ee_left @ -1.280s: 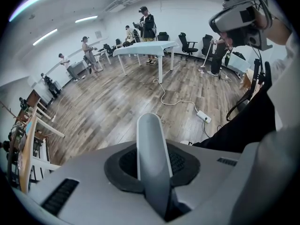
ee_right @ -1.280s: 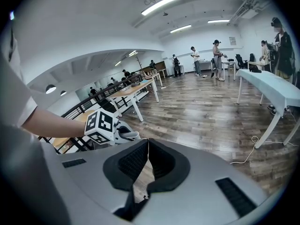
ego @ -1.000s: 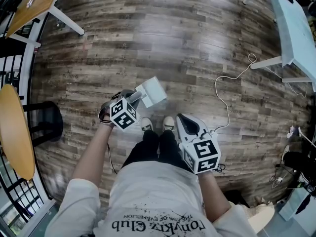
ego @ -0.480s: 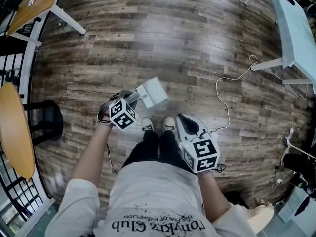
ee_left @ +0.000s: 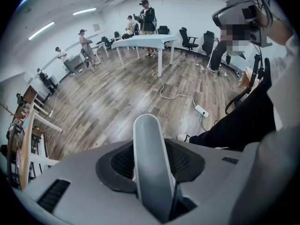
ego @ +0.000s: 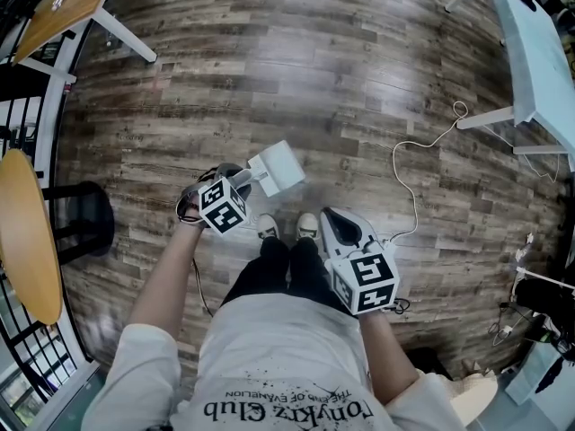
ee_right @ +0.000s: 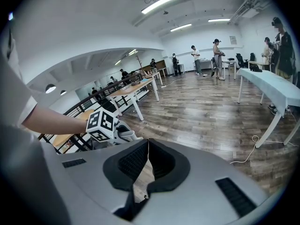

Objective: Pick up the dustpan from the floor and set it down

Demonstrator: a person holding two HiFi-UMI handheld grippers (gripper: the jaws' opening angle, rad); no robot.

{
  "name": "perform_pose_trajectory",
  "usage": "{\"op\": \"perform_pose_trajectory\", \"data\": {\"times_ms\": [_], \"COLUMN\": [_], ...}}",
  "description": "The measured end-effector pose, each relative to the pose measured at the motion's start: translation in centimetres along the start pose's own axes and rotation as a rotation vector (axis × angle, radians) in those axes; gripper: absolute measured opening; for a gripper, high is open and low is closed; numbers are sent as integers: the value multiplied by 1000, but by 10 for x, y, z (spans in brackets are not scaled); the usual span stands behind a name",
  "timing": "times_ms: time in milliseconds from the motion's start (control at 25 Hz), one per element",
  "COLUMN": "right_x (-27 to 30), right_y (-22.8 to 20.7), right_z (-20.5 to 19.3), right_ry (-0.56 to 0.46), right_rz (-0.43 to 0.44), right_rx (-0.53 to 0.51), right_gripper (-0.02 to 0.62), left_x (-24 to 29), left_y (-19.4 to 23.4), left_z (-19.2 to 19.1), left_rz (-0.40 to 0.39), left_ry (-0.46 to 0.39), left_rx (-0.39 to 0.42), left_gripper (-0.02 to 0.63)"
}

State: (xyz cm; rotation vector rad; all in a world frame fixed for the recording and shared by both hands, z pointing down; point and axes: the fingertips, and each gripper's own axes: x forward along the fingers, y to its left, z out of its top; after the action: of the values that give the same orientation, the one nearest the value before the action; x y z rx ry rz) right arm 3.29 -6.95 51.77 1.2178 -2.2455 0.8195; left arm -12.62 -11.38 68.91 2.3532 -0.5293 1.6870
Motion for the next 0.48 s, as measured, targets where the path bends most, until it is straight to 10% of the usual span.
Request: {"op": "perform_pose_trajectory", "data": {"times_ms": [480], "right_x": [-3], "right_y": [5], "right_z": [8], "right_ry": [-17], "right_rz": [9], "right_rx": [-12], "right_gripper": [25], "left_x": [-17], "left_y": [5], "left_z": [0], "left_rz": [-3], "left_ry": [-2], "left_rx": [4], "left_gripper": [250]}}
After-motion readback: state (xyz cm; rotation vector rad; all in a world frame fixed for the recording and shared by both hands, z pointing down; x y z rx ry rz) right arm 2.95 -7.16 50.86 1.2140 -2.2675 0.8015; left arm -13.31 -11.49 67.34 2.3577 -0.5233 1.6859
